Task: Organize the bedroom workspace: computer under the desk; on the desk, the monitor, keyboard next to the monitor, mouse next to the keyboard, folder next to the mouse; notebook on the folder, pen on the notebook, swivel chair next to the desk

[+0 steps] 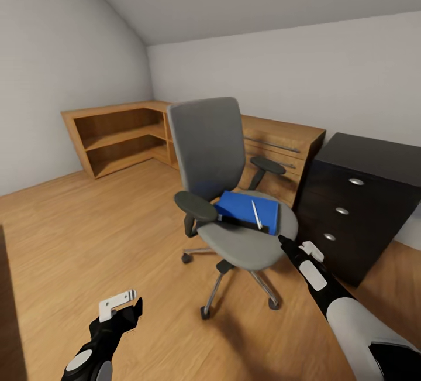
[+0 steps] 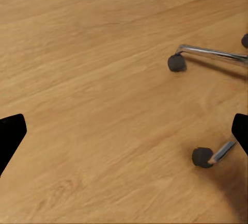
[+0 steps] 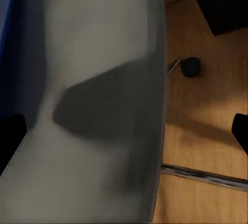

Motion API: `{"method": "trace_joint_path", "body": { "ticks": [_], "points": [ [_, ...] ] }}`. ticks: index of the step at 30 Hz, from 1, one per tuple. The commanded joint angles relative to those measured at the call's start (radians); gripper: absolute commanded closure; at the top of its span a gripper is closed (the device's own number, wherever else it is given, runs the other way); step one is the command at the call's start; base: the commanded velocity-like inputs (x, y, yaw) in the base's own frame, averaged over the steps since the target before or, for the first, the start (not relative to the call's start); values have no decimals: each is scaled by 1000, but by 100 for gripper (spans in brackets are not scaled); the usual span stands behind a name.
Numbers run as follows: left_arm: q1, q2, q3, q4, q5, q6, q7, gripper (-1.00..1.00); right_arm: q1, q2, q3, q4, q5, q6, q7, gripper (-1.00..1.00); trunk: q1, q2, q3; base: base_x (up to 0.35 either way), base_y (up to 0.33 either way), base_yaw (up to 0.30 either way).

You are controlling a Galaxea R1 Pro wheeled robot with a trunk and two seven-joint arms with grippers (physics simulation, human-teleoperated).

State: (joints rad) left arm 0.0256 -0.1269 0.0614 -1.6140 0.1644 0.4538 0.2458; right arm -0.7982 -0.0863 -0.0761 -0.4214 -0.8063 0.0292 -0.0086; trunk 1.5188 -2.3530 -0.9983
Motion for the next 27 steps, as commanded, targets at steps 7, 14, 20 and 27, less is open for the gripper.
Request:
{"method": "trace_joint_path", "body": {
  "ticks": [7,14,20,27],
  "points": [
    [-1,0,0,-1,11,3,6,-100,1,0,2,35,-13,2,-1,-100,1,0,-1,277,72,3],
    [0,0,0,-1,11,3,6,-100,1,0,2,35,-13,1,-1,-100,1,0,-1,43,5,143],
    [-1,-2,0,0,11,3,6,-100,1,2,3,35,-13,1,-1,-100,1,0,-1,0,0,202],
    [-1,-2,-1,1,11,3,6,-100,1,2,3,33,-13,1,-1,-100,1,0,-1,0,0,247]
  ]
}}
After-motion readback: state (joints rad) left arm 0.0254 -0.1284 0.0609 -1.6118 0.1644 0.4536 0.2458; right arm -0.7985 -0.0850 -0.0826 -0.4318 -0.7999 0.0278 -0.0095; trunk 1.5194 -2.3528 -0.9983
